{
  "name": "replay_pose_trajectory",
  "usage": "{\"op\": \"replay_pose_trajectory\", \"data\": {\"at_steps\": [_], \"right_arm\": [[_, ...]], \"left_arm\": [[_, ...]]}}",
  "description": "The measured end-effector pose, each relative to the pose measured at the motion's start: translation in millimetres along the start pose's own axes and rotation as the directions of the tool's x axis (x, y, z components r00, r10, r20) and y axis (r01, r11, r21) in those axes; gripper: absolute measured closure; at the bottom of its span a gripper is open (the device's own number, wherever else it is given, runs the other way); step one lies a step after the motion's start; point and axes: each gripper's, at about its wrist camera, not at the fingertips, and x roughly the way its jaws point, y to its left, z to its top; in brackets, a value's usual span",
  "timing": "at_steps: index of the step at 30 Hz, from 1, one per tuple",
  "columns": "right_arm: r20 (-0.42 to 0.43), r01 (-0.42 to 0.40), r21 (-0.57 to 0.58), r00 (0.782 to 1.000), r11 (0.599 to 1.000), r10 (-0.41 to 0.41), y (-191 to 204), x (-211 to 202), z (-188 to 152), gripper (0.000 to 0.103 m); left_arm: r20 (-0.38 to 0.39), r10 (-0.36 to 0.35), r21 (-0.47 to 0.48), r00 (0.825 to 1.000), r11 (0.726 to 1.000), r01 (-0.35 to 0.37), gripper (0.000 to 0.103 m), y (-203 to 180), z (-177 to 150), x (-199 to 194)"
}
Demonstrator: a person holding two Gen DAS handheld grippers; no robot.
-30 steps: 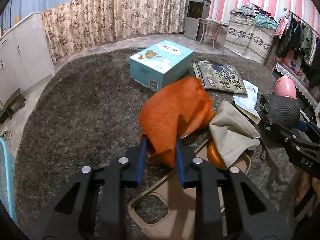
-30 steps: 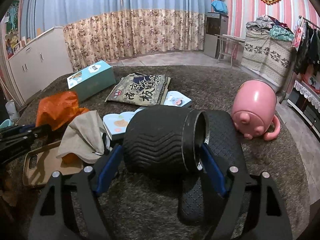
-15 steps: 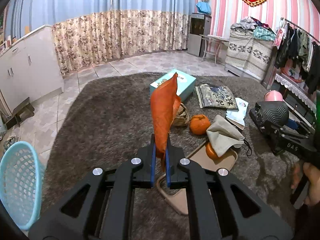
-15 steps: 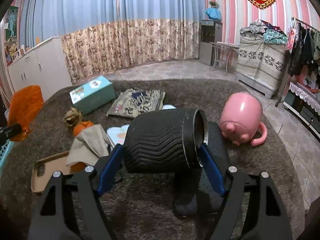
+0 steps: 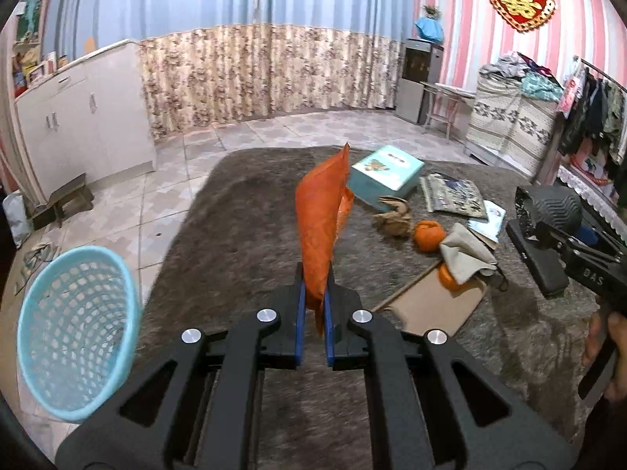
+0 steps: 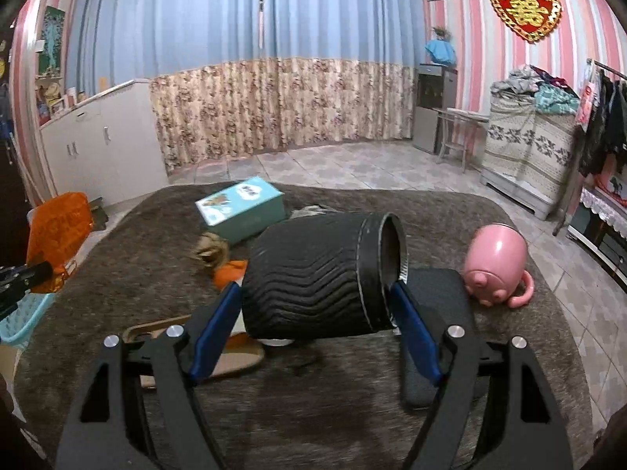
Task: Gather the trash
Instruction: 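Carry the orange bag and black roller over to the blue basket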
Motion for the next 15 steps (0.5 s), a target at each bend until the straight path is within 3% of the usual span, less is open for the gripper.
{"op": "replay_pose_trajectory", "data": {"at_steps": [15], "right_arm": [[0.004,-0.15,-0.075,0.989,0.986,0.151,96.2,-3.9,1.9,0.026]], "left_arm": [[0.046,0.095,-0.096,0.994,0.991,-0.09,0.097,83.1,-5.7,-34.0]]}}
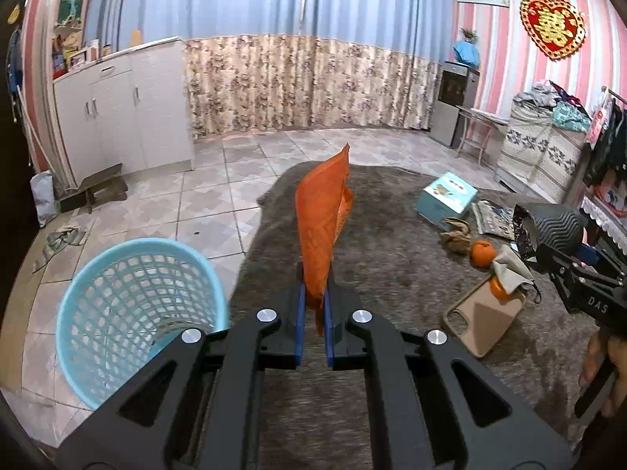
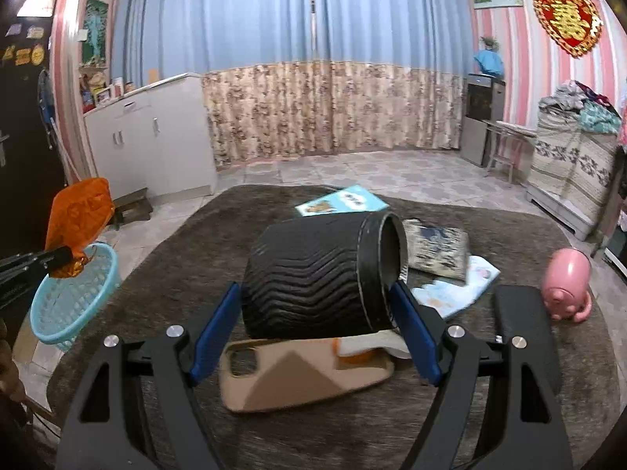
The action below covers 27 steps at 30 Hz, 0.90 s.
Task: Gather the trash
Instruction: 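Carry the orange bag and black roller over to the blue basket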
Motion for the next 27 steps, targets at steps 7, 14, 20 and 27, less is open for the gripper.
{"op": "replay_pose_trajectory", "data": {"at_steps": [7,14,20,27], "right_arm": [[-0.004,-0.036,-0.05,0.999,0.998,0.036,40.6,9.8,4.1,0.026],[0.006,-0.072,-0.077,0.997,0.994,0.072,74.4,17.6,16.1,0.026],[0.0,-0.097,-0.117,0.995,0.988,0.098,101.9,24.9,18.6,0.026],[-0.014,-0.134,-0.122,0.991,0.983,0.134,127.8,38.1,24.3,0.026]], "left_arm": [[0.004,0.031,-0.033,1.0,0.999,-0.031,0.097,32.7,-1.2,-3.9],[-0.005,0.061,-0.057,0.998,0.996,-0.061,0.097,63.6,-5.8,-2.5],[-0.009,0.105,-0.068,0.994,0.992,-0.105,0.097,90.6,-10.6,0.0],[-0.035,0.141,-0.09,0.989,0.986,-0.143,0.097,122.1,-20.3,9.9]]}}
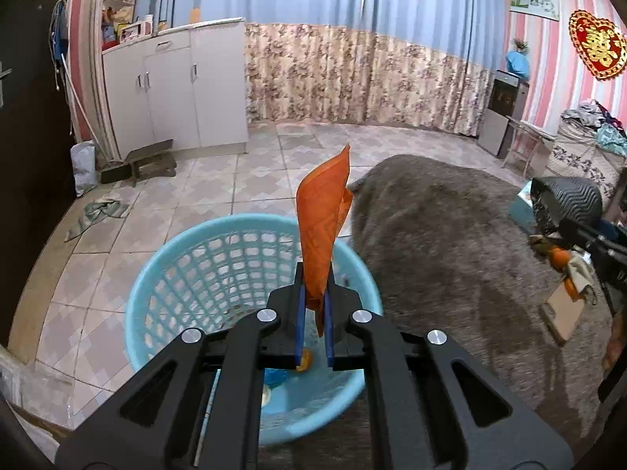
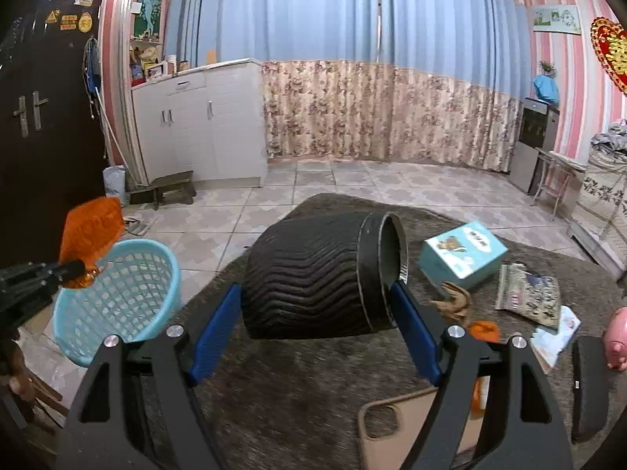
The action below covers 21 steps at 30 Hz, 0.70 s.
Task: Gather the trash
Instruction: 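Carry the orange bag and black roller over to the blue basket, then open the left tool to drop the orange bag into the basket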
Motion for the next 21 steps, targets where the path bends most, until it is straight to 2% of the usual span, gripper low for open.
{"op": "replay_pose_trajectory", "data": {"at_steps": [12,13,16,18,21], "right_arm": [[-0.049,-0.041,-0.021,0.998,0.999,0.04,34.3,29.3,-6.1,0.026],[-0.051,-0.043,-0.022,0.998,0.999,0.042,37.1,31.0,-7.0,0.026],[-0.058,-0.051,-0.028,0.997,0.998,0.049,43.4,35.5,-8.8,0.026],[-0.062,-0.058,-0.032,0.996,0.998,0.056,48.9,38.0,-10.0,0.026],[-0.068,-0.071,-0.042,0.995,0.997,0.068,58.1,42.8,-10.2,0.026]], "left_arm": [[-0.049,0.044,-0.023,0.998,0.999,-0.045,0.095,39.5,-8.7,26.2],[-0.057,0.044,-0.024,0.997,0.999,-0.046,0.092,42.6,-9.1,27.6],[-0.06,0.049,-0.027,0.997,0.998,-0.051,0.077,47.6,-9.2,28.2],[-0.055,0.051,-0.035,0.997,0.998,-0.053,0.062,50.4,-9.1,26.4],[-0.042,0.071,-0.05,0.997,0.996,-0.073,0.049,56.0,-9.7,22.5]]}}
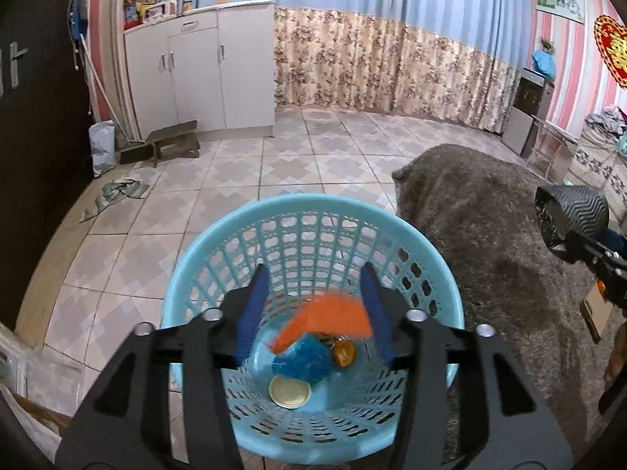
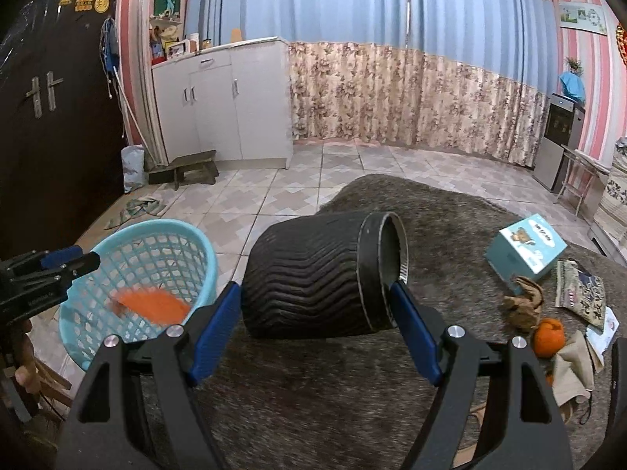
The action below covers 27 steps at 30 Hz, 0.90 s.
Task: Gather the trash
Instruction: 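Open the left tool to drop the orange bag into the basket, then lower the black roller into the basket and open the right tool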
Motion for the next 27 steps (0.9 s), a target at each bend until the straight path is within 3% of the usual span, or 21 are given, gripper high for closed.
{"op": "replay_pose_trajectory", "data": {"at_steps": [6,12,20,24,27], "right_arm": [[-0.008,-0.029,-0.033,1.0,0.999,0.028,23.1,9.6,1.1,0.026],[-0.012,-0.078,-0.061,0.997,0.995,0.077,57.0,22.2,7.3,0.026],[-0.04,-0.162,-0.131,0.987,0.978,0.158,112.3,46.7,15.1,0.025],[-0.046,-0.166,-0.149,0.986,0.975,0.161,121.9,54.5,16.8,0.025],[-0.055,-0.16,-0.163,0.987,0.974,0.153,123.2,59.0,15.5,0.017]], "left_arm": [[0.04,0.054,-0.038,0.998,0.998,-0.052,0.026,19.9,0.2,-11.0],[0.07,0.116,-0.069,0.991,0.991,-0.111,0.012,39.1,3.9,-21.0],[0.07,0.137,-0.086,0.988,0.988,-0.13,0.009,53.6,2.0,-25.6],[0.071,0.15,-0.092,0.986,0.985,-0.143,0.009,58.3,0.3,-28.7],[0.071,0.153,-0.106,0.986,0.984,-0.145,0.009,60.8,0.4,-31.2]]}}
